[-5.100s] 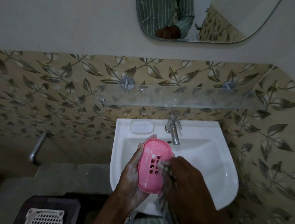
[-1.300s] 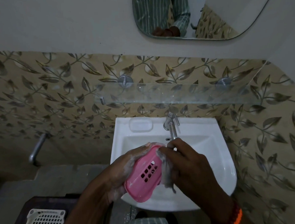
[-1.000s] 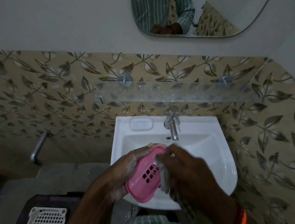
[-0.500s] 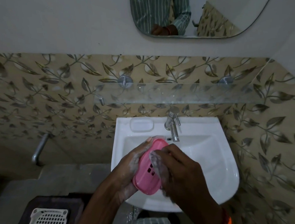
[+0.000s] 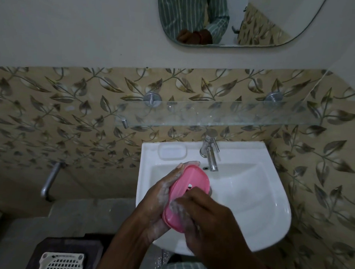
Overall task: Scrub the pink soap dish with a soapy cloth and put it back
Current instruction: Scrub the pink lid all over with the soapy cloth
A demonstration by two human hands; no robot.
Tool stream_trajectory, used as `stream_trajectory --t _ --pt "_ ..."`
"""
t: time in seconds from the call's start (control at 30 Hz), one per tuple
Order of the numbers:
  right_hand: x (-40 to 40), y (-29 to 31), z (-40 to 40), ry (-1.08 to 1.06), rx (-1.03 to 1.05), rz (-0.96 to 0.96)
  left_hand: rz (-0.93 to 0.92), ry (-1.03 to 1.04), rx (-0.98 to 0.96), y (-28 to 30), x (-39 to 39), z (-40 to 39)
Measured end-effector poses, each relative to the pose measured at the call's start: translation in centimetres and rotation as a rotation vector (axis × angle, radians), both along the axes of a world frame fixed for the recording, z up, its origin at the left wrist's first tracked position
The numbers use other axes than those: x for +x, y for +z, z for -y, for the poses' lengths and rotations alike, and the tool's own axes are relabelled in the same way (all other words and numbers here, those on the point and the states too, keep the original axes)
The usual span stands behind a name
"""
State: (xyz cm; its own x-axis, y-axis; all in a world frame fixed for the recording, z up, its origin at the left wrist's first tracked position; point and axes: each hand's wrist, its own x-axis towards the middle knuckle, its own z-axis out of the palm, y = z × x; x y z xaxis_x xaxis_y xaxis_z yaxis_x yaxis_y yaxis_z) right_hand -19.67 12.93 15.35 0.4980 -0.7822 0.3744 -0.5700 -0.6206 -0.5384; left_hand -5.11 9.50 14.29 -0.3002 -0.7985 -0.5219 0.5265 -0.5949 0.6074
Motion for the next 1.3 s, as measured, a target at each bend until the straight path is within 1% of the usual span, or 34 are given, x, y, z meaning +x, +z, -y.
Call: stream_trajectory --t 0.07,0.1,0.13,0.23,0.27,0.33,0.43,0.5,0.53,0.6,0.67,0.73,0.77,0.83,0.9,0.93,1.0,1.1,1.2,1.3 --pt "0.1 0.2 -0.6 0.049 -0.015 -0.043 -0.038 -0.007 -0.022 -0.2 -0.1 -0.1" --pt "0.1 0.3 -0.2 0.022 -0.018 -0.036 -0.028 0.007 -0.035 -0.2 -0.2 -0.1" --pt "0.1 0.4 0.6 -0.032 -0.021 -0.007 0.009 0.025 -0.048 -0.5 -0.3 -0.2" --pt "0.0 0.8 2.9 -0.271 0.026 0.169 0.088 0.043 -0.052 -0.9 -0.5 -0.6" --pt "0.3 0.9 3.0 -0.302 0.049 0.187 0.101 0.057 -0.043 -1.0 -0.5 -0.6" --pt "1.0 0.8 2.1 -0.261 0.077 0.180 0.076 0.081 -0.027 -1.0 -0.5 -0.3" --pt "1.2 0.5 -0.3 -0.037 0.159 0.164 -0.033 0.101 -0.022 -0.7 -0.1 0.5" --pt "0.7 0.7 -0.4 0.051 0.190 0.135 -0.065 0.103 0.015 -0.6 -0.1 0.7" --pt "0.4 0.9 0.1 0.058 0.185 0.106 -0.064 0.102 0.040 -0.7 -0.2 0.6" --pt "0.2 1.2 1.7 -0.013 0.132 0.065 -0.040 0.091 0.073 -1.3 -0.6 0.4" --pt "0.0 1.4 3.7 -0.156 0.097 0.106 -0.025 0.078 0.048 -1.7 -1.1 0.1" --pt "0.1 1.5 4.5 -0.262 0.116 0.129 -0.020 0.072 -0.002 -1.4 -1.2 -0.2" --pt "0.1 1.5 4.3 -0.257 0.122 0.130 -0.017 0.072 -0.020 -1.3 -1.0 -0.2" --pt "0.3 1.4 2.9 -0.133 0.130 0.125 -0.024 0.081 -0.032 -1.1 -0.3 0.1" --pt "0.5 1.1 1.0 0.064 0.177 0.092 -0.022 0.104 -0.049 -0.9 0.1 0.6" --pt "0.5 0.8 0.5 0.121 0.204 0.073 -0.022 0.112 -0.065 -0.6 0.2 0.8" --pt "0.0 0.7 0.2 0.146 0.221 0.067 -0.042 0.092 -0.077 -0.2 0.2 0.9" --pt "-0.9 1.2 0.3 0.167 0.161 0.003 -0.062 0.053 -0.059 0.0 0.1 0.7" --pt "-1.5 2.4 0.5 0.205 0.061 -0.208 -0.053 0.017 0.031 0.1 -0.2 0.6" --pt "-2.0 3.4 1.2 0.211 -0.053 -0.359 -0.021 -0.075 0.038 0.2 -0.2 0.8"
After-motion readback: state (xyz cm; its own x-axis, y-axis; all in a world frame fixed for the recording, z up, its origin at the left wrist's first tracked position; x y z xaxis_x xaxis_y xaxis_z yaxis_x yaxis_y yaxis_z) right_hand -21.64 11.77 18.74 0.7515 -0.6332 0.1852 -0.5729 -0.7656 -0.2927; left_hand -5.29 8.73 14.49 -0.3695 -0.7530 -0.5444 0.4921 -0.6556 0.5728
